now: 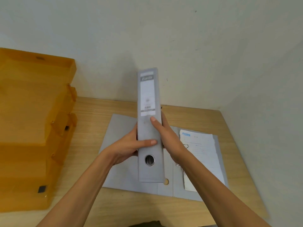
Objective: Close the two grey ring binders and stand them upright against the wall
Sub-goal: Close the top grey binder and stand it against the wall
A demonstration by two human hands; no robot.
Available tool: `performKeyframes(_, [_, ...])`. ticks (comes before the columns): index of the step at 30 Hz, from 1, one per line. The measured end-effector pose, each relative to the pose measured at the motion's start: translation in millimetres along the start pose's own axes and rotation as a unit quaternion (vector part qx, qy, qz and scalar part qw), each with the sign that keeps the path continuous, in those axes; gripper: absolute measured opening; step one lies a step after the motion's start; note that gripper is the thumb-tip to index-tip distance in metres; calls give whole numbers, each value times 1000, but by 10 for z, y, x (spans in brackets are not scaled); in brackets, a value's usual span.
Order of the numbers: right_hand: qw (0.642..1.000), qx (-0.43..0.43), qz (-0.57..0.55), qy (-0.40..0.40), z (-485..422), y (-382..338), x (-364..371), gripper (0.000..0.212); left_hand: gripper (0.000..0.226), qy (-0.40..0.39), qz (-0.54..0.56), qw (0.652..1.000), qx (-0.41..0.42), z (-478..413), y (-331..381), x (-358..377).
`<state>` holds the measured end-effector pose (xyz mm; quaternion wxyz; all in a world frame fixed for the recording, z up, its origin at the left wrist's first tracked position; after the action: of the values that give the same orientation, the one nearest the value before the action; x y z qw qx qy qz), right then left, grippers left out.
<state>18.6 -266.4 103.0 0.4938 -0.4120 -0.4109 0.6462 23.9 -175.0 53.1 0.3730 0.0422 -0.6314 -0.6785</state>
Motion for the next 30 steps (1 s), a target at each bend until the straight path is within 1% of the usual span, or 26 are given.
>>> performKeyframes(2, [997,-66,-25,26,180,-208,-210,66,99,22,-88,994,60,-20,193,159])
performKeyframes(4, [993,-111,-23,39,363,-378,-486,72,110,40,-143,983,105,-82,336,346])
performKeyframes(6, [989,-140,24,34,494,-525,-775,78,117,52,-172,976,123,-246,453,519])
performKeyframes(7, [987,-147,55,27,540,-558,-898,80,114,61,-194,971,127,-359,503,593])
performKeyframes(10, [983,-146,107,8,618,-500,-1218,84,104,78,-251,956,128,-691,554,827])
performKeyframes(12, [983,-146,107,19,773,-354,-1616,78,109,67,-283,949,125,-965,513,1135])
performKeyframes(14, [984,-137,110,32,916,-173,-2021,71,119,54,-305,943,123,-1237,450,1428])
performKeyframes(16, [985,-117,119,48,1049,33,-2366,71,127,40,-312,943,111,-1505,338,1665])
performKeyframes(19, [986,-92,110,81,1285,418,-2926,68,130,8,-339,937,84,-1987,63,2049])
performKeyframes(21, [987,-76,103,99,1407,678,-3235,68,128,-9,-352,933,72,-2286,-122,2267])
performKeyframes(24, [988,-54,91,115,1519,1060,-3635,74,120,-22,-356,932,59,-2690,-389,2500])
performKeyframes(27, [987,-44,80,134,1550,1331,-3963,80,114,-25,-365,928,65,-3017,-539,2655])
performKeyframes(30, [984,-28,67,165,1549,1641,-4271,76,109,-28,-366,928,65,-3330,-678,2789])
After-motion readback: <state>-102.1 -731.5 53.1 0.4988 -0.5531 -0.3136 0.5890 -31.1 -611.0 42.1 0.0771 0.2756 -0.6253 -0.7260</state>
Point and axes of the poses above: each hand's wrist, its own z-axis away from the middle knuckle, its own x-axis out of the palm, y = z × x, the point moved 10 cm from there along -z, towards the middle knuckle, and after that the axes turned 11 degrees about -y, right-handed, at the moved point
